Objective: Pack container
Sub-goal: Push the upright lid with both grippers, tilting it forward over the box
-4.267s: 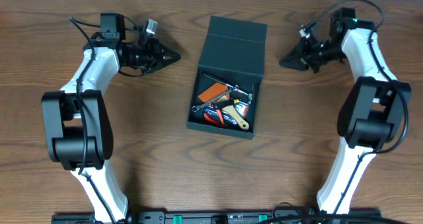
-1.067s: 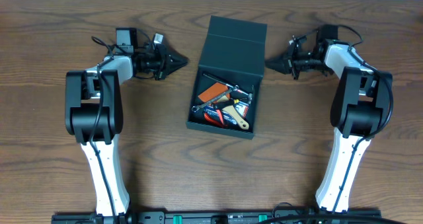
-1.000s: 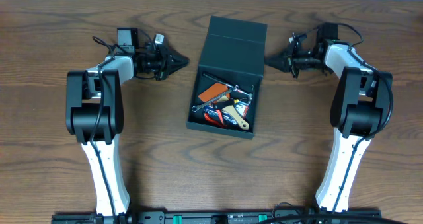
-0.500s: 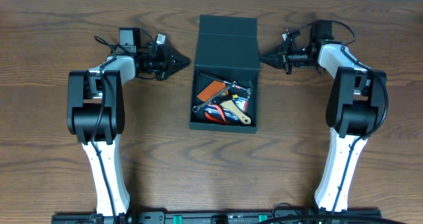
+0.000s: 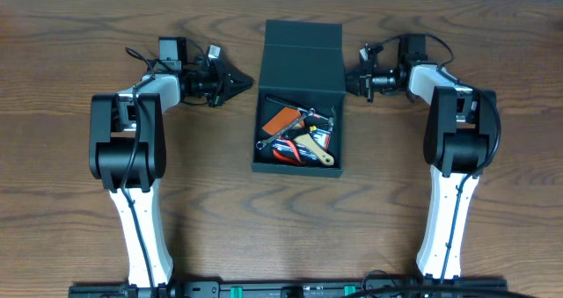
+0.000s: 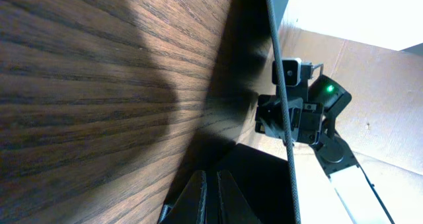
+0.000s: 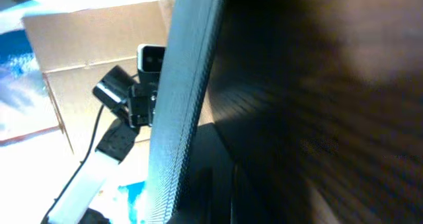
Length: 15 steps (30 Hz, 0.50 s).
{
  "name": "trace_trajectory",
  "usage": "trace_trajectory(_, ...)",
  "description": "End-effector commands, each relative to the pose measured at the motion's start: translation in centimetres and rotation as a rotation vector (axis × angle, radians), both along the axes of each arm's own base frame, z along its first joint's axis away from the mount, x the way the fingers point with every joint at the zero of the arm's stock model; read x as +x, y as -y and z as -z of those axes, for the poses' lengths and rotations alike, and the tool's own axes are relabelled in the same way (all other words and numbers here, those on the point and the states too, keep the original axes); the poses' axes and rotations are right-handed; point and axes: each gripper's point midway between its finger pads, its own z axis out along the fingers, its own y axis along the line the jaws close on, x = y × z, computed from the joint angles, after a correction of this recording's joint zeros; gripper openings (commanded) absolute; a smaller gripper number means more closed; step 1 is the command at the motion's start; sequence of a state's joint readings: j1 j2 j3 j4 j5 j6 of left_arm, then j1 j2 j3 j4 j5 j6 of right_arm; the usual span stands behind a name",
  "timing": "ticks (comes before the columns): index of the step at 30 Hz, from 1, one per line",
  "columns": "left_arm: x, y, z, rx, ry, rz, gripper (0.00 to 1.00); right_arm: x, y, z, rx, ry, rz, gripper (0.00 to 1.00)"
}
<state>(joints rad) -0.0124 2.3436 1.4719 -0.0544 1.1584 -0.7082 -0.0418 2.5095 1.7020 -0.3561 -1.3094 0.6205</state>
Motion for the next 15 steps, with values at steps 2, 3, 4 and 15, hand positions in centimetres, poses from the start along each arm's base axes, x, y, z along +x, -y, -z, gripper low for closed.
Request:
trace_trajectory(2, 0.4, -0.1, -0.1, 0.01, 0.02, -0.001, 0.05, -0.6, -1.0, -1.2, 0.12, 0.042, -0.063, 0.01)
trace_trajectory(3, 0.4, -0.1, -0.1, 0.009, 0.02, -0.001, 0.05, -0.5, -1.0, -1.8, 0.144, 0.075, -0.078, 0.01)
trace_trajectory(4, 0.4, -0.1, -0.1, 0.009, 0.02, -0.001, 0.06, -0.5, -1.1, -2.3, 0.162, 0.099, -0.089, 0.01)
trace_trajectory(15, 0.4, 0.0, -0.4, -0.003, 0.027, 0.009, 0.05, 0.3, -1.1, -4.3, 0.217, 0.164, -0.126, 0.01)
